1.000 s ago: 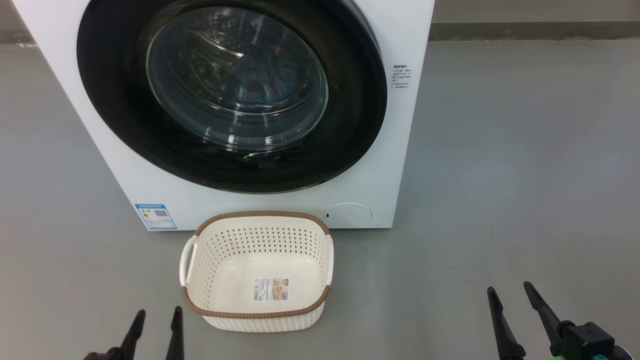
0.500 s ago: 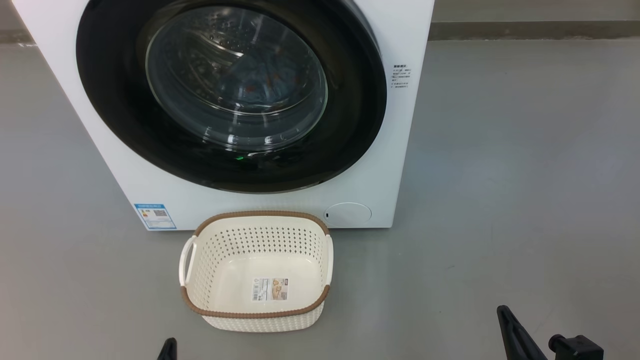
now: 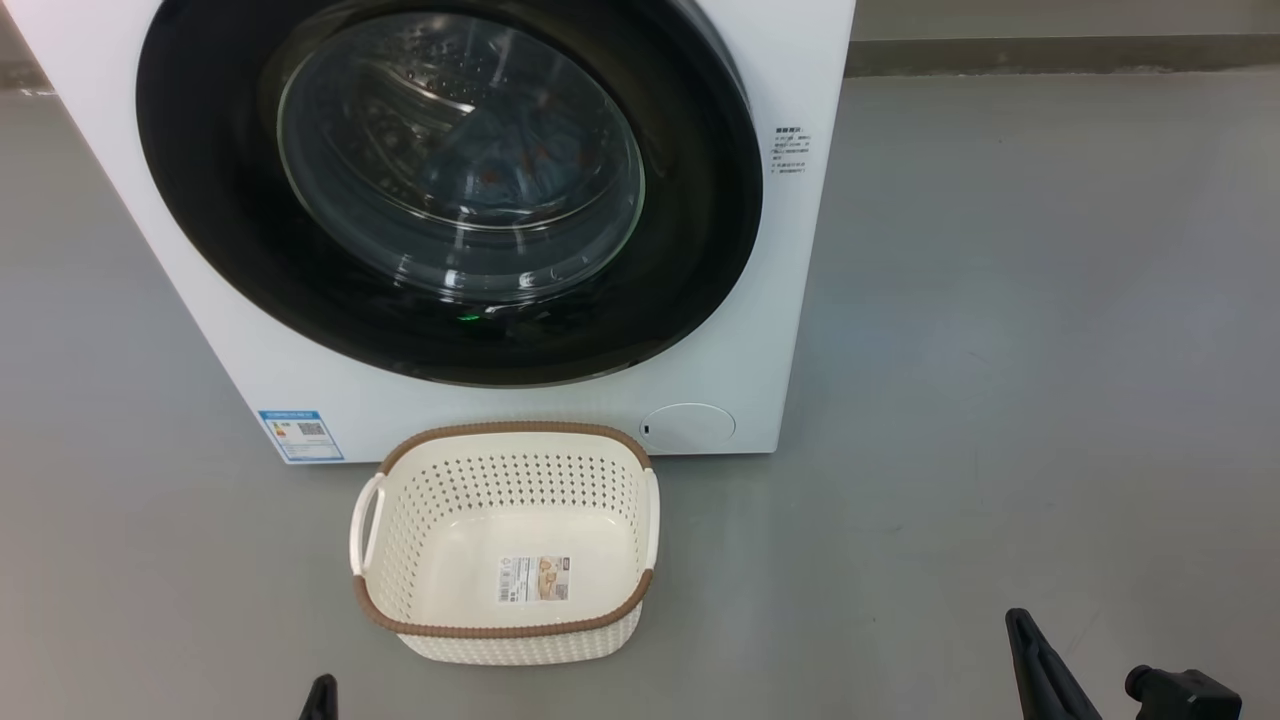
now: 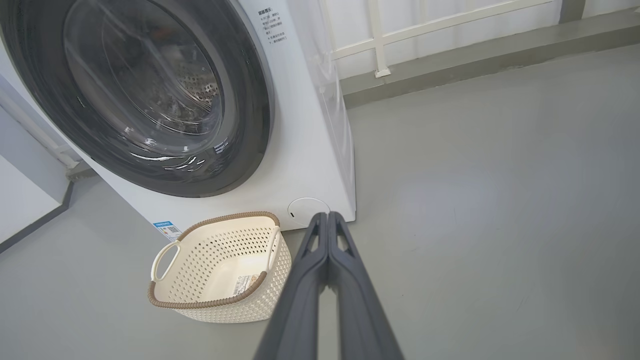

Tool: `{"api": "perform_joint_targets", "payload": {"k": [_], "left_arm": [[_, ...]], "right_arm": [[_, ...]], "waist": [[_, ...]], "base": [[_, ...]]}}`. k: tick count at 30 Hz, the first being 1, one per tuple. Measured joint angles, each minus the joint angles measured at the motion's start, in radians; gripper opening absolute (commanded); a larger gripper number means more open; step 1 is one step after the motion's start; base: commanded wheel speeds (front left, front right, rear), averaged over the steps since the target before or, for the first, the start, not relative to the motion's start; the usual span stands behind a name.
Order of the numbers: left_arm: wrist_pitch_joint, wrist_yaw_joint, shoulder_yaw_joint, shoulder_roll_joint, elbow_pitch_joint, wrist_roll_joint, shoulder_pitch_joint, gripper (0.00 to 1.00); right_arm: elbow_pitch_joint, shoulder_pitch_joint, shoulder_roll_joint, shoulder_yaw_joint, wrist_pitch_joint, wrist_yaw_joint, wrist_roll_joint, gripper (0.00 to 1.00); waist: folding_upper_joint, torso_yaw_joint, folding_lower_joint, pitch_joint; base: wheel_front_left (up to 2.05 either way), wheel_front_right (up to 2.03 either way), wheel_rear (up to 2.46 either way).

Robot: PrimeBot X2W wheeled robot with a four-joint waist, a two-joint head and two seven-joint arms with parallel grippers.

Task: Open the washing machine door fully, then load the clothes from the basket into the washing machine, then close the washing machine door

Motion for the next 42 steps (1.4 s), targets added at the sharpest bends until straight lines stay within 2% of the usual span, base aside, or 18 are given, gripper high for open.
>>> {"api": "perform_joint_targets", "payload": {"k": [42], "left_arm": [[0.12, 0.0, 0.051, 0.0, -0.034, -0.439, -0.044, 0.0]], "right_arm": [[0.012, -0.061, -0.001, -0.025, 0.121, 0.0, 0.5, 0.0]], "waist": [[0.0, -0.037, -0.0001, 0.008]], "base": [[0.0, 0.0, 0.0]]}}
